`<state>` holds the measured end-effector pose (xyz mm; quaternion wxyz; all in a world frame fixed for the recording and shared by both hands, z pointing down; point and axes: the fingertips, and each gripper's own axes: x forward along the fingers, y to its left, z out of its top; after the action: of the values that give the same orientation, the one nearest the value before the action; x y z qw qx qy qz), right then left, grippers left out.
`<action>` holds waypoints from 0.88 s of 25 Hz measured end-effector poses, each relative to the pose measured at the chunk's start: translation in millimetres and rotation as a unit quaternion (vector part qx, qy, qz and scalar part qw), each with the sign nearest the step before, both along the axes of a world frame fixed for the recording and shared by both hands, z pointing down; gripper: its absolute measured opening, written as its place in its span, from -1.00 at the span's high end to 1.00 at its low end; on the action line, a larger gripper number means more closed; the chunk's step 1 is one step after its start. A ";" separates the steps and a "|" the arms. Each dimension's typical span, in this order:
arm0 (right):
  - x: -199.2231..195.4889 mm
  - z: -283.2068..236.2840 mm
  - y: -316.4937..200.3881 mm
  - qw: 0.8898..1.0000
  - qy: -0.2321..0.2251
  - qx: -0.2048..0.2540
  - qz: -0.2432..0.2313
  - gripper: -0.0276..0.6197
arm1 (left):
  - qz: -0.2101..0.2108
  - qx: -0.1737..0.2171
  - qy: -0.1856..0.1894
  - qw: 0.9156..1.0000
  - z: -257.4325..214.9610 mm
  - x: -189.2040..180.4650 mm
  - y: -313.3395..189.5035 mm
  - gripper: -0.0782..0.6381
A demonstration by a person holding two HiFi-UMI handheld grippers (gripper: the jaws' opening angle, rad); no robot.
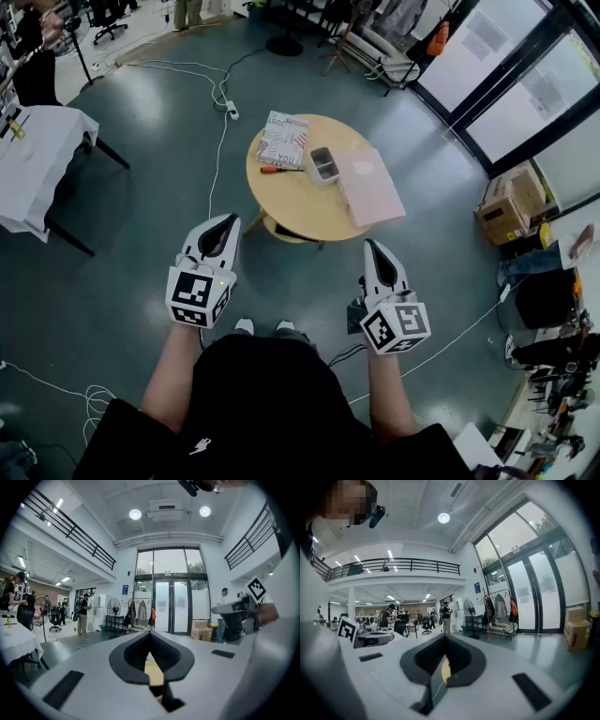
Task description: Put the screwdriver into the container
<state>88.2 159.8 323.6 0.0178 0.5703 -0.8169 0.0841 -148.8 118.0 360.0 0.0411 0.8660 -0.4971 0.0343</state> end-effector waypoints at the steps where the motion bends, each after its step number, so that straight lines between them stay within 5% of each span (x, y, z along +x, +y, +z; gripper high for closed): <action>1: 0.3 -0.8 0.2 1.000 -0.001 0.002 0.002 0.91 | 0.001 0.003 -0.004 1.000 -0.7 0.2 -1.1 0.77; 22: -0.2 -3.7 -2.2 1.000 -0.021 0.012 -0.003 0.90 | 0.036 -0.003 -0.005 0.999 -6.2 14.5 -5.0 0.77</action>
<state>88.0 157.5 319.9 -0.0058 0.5662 -0.8197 0.0857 -134.3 113.0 353.7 0.0401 0.8829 -0.4661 0.0411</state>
